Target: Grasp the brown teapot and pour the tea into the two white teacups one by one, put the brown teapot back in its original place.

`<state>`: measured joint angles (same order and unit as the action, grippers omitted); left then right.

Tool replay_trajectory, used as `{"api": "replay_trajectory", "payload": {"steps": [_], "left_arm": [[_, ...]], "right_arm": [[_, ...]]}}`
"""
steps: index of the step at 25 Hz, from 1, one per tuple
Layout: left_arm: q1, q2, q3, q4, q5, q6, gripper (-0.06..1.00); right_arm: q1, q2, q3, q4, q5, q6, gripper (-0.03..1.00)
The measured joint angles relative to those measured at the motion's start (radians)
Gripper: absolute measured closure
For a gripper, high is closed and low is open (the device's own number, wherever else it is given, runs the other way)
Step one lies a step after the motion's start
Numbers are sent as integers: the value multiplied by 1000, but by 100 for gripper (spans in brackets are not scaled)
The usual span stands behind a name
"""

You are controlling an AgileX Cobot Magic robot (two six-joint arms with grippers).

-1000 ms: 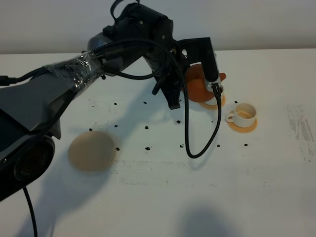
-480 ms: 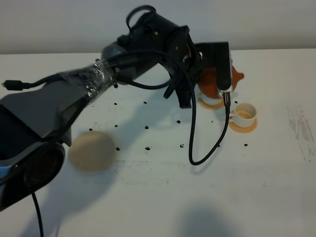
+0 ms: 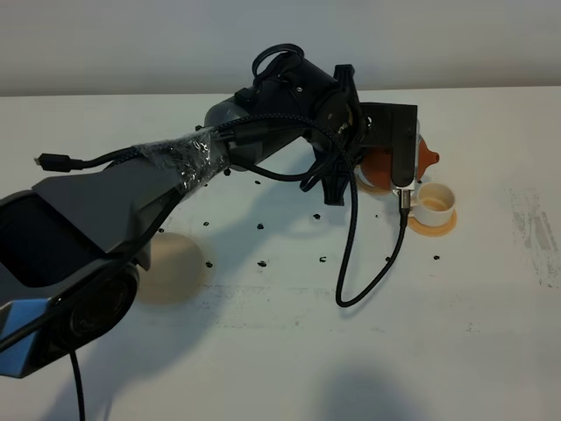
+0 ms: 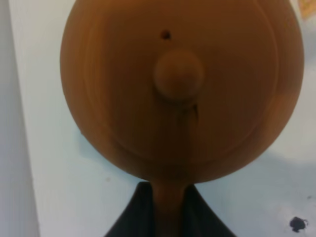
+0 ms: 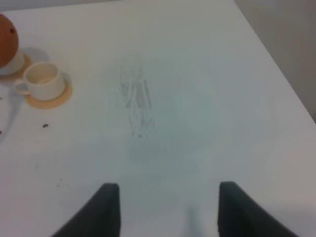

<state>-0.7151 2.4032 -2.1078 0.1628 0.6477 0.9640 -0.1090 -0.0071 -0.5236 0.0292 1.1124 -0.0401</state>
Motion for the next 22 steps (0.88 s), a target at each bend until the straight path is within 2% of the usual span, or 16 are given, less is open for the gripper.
{"api": "replay_trajectory", "payload": {"steps": [15, 22], "left_arm": [[-15, 9, 0, 165, -39, 0, 87], [-33, 12, 0, 213, -50, 0, 87]], "right_arm": [[0, 0, 0, 0, 0, 0, 53], [0, 0, 0, 0, 0, 0, 53]]}}
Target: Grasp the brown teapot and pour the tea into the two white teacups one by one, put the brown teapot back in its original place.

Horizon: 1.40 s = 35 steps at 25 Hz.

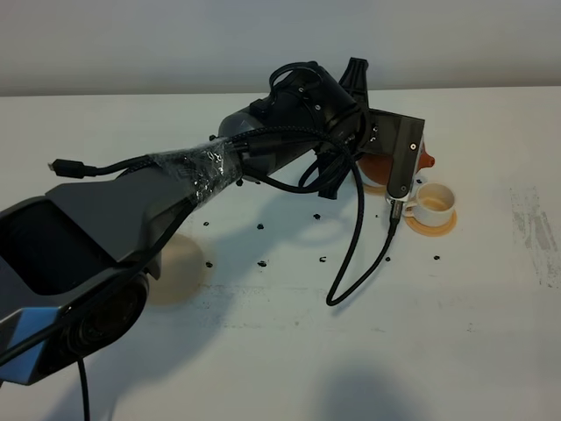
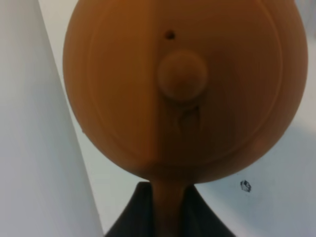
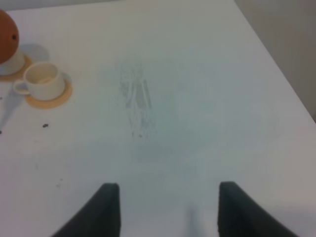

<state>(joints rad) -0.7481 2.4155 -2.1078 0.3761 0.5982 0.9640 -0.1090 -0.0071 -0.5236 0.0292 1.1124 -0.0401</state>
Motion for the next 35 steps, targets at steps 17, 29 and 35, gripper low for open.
{"api": "replay_trajectory", "payload": {"steps": [17, 29, 35], "left_arm": [[-19, 22, 0, 106, -13, 27, 87], [-33, 38, 0, 192, -32, 53, 87], [-35, 38, 0, 227, -49, 53, 87]], "right_arm": [[0, 0, 0, 0, 0, 0, 53], [0, 0, 0, 0, 0, 0, 53], [0, 0, 0, 0, 0, 0, 53]]}}
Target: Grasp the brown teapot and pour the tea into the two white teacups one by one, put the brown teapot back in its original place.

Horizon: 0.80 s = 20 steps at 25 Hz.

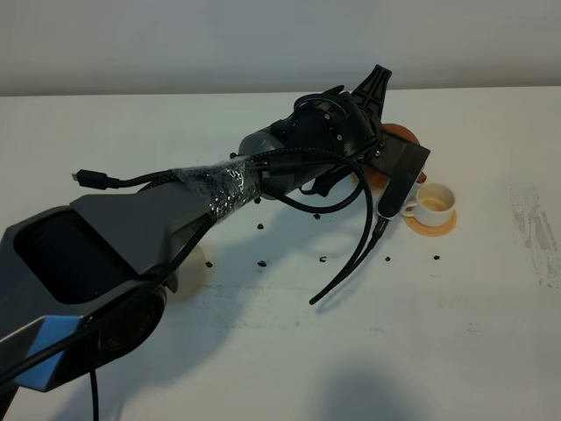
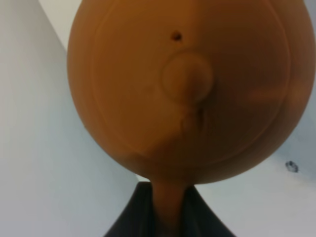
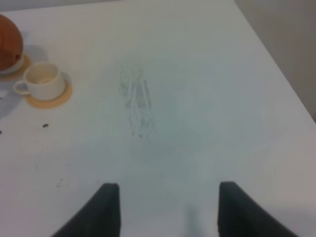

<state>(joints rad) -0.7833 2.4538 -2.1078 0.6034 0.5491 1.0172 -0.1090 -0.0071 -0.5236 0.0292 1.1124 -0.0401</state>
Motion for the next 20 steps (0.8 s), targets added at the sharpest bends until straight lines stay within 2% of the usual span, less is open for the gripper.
{"api": "replay_trajectory", "payload": {"steps": [20], "left_arm": [[-19, 0, 0, 99, -66, 0, 87]], "right_arm": [[0, 0, 0, 0, 0, 0, 53]]}}
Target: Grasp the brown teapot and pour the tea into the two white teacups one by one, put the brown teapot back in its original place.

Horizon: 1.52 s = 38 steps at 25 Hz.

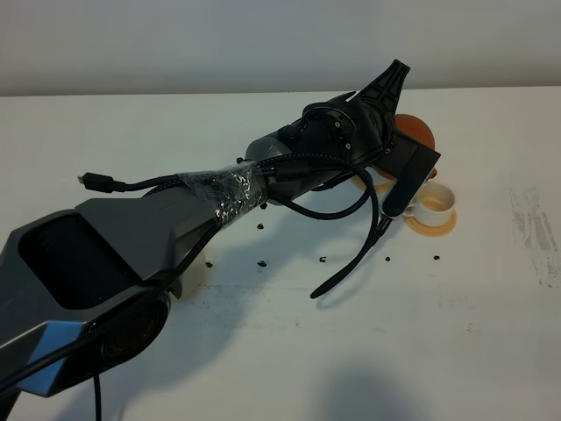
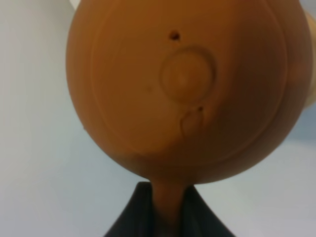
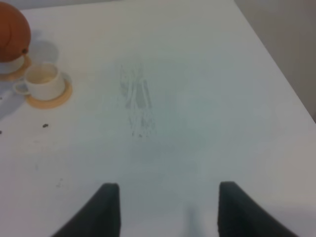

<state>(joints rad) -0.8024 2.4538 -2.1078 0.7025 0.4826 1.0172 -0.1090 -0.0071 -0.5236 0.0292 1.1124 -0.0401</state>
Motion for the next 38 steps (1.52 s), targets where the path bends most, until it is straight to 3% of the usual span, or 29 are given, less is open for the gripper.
{"api": "replay_trajectory", "payload": {"steps": [12, 38], "left_arm": [[-6, 0, 5, 14, -26, 96, 87], [-18, 0, 8, 104, -36, 127, 87]], "right_arm": [[0, 0, 0, 0, 0, 0, 53], [0, 0, 0, 0, 0, 0, 53]]}}
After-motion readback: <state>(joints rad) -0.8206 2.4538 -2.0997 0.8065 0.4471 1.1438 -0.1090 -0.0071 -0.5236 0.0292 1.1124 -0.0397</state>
